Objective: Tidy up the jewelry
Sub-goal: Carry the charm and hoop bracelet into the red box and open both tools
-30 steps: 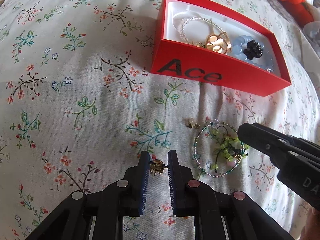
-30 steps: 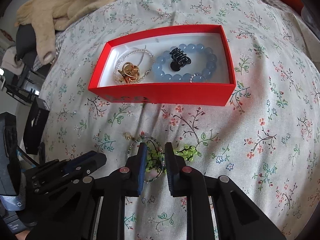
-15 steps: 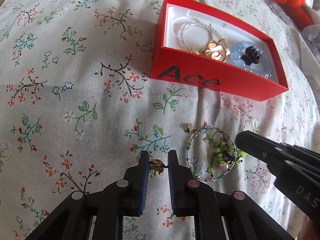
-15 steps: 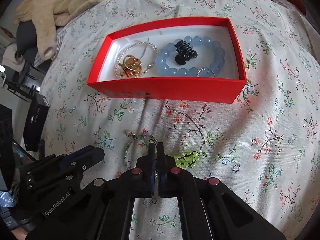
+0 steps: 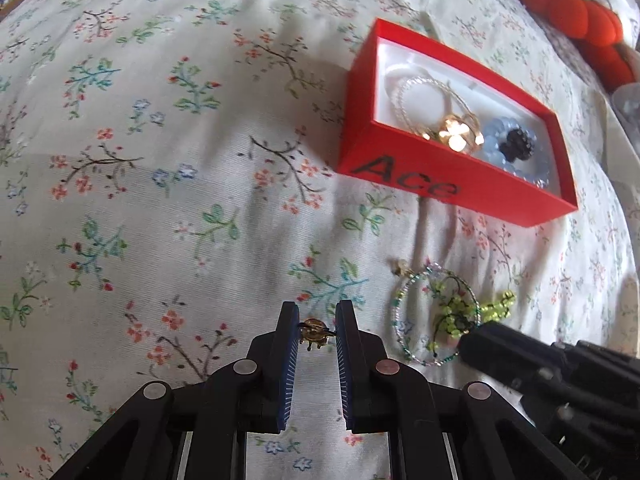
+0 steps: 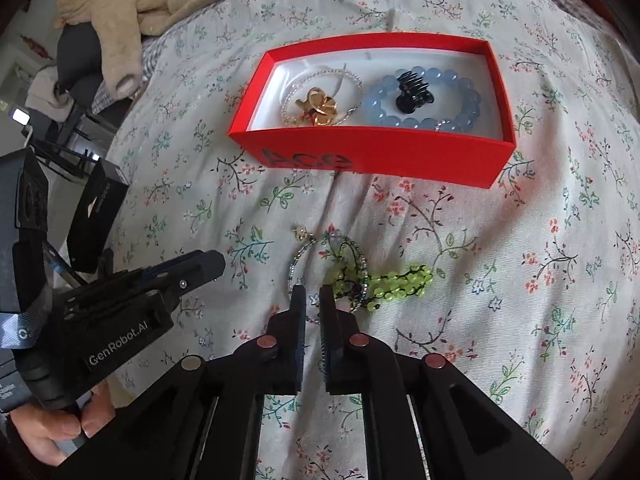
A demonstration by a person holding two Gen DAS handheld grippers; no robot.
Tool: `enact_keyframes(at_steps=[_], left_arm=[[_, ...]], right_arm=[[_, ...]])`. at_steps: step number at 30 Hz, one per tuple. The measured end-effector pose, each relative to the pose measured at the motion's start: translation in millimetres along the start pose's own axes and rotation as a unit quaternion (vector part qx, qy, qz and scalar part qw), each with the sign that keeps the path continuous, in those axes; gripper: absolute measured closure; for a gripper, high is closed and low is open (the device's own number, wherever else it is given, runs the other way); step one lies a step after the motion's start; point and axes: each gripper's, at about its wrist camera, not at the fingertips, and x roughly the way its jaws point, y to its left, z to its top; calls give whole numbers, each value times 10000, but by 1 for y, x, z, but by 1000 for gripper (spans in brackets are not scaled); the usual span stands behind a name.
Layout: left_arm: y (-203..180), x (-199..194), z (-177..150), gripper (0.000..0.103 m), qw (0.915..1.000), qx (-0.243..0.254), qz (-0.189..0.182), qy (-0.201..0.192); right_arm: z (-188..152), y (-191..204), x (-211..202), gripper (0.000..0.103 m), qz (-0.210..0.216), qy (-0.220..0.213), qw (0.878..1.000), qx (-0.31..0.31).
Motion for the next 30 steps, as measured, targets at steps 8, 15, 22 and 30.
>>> enact_keyframes(at_steps=[8,15,22,30], left_arm=[[28,-6,2,90,9996,-141,226,-55],[37,-6,1,90,9995,-147,290,-2],[30,-12,-1,90,9998,-94,165,-46],[26,-19,-2,90,9999,-88,59,-135]], right_arm=[[2,27,37,70,-136,374,9986,-360],[-3,43,59,89,-877,382,9915,-879],[-3,44,39,100,-723,163,9939,-822],[-8,41,-14,100,-420,-469,9958,-662]])
